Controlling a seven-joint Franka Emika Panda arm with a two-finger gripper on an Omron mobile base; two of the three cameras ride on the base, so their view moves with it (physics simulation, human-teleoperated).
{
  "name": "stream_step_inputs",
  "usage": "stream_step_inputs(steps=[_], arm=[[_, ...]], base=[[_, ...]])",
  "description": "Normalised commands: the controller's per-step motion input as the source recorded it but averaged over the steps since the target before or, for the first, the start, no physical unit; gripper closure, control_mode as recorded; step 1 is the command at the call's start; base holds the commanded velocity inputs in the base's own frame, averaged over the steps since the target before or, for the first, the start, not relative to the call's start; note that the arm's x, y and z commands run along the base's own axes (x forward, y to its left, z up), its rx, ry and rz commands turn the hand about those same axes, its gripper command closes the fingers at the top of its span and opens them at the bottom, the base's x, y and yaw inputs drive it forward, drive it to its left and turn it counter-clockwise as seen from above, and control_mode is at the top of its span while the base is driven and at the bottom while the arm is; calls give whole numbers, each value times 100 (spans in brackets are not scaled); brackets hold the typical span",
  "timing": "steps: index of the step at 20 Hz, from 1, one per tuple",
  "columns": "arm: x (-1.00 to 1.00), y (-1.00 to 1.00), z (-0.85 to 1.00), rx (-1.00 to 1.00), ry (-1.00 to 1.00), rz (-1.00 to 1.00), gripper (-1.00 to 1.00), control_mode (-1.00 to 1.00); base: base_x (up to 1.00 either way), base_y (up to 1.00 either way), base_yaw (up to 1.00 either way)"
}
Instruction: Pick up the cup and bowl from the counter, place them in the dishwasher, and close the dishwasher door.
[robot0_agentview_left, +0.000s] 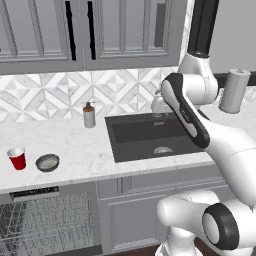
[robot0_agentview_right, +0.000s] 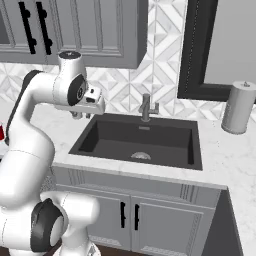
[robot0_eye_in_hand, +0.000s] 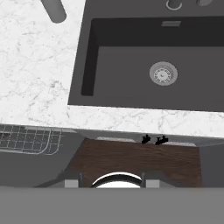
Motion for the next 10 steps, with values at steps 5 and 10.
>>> stream_step_inputs(steps=[5,10], arm=[[0,0,0,0,0,0,-100,100],[0,0,0,0,0,0,-100,100]], base=[[0,-2,0],[-19,-13,21]])
